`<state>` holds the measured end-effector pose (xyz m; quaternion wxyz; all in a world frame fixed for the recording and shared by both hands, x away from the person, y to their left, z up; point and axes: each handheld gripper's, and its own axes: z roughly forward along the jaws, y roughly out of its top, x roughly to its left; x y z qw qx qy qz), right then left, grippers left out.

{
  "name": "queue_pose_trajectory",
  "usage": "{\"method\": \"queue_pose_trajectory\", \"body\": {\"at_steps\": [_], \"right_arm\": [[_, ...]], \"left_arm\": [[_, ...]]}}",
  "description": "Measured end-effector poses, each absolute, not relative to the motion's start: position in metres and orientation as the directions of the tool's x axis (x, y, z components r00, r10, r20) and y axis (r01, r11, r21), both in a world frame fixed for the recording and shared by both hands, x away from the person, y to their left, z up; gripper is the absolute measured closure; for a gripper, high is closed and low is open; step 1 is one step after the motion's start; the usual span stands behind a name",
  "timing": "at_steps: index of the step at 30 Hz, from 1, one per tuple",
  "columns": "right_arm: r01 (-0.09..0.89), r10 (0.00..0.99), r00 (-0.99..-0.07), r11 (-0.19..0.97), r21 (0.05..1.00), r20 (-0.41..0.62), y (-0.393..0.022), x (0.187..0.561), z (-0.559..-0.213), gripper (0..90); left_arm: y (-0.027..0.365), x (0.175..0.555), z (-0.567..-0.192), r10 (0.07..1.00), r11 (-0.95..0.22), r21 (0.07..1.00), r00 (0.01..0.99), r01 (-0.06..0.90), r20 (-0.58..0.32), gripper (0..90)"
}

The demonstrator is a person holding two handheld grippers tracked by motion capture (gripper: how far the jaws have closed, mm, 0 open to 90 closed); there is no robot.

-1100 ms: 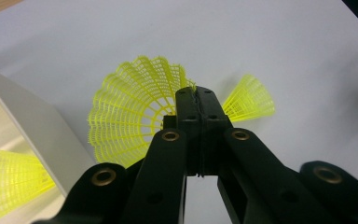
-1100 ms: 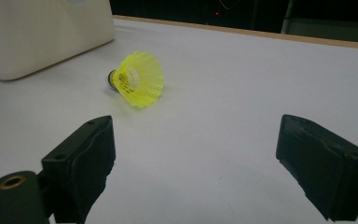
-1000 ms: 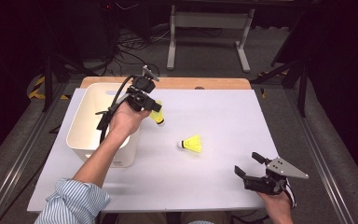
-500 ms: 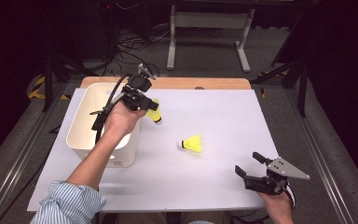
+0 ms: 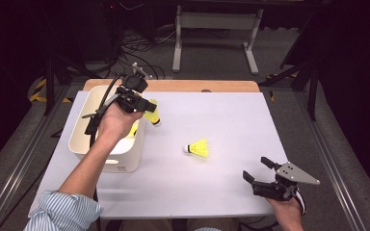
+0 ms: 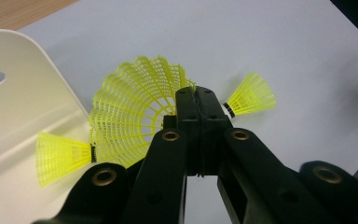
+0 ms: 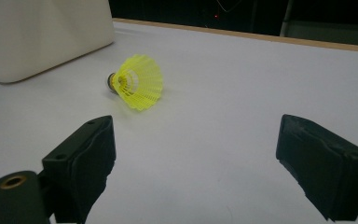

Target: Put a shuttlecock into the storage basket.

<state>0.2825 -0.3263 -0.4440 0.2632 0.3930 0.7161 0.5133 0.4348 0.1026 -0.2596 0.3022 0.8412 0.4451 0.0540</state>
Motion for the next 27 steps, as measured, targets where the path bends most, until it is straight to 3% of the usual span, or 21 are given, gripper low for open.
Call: {"method": "queue_pose_trajectory", "body": {"at_steps": [27], "right_arm": [[0.289,0.829,-0.559,0.162,0.943,0.029,-0.326,0.282,-0.444,12.2]], "left_arm": [[0.138,0.428,-0.242,0.812,-0.369,0.595,0.559,0.714,-0.167,90.0]]}}
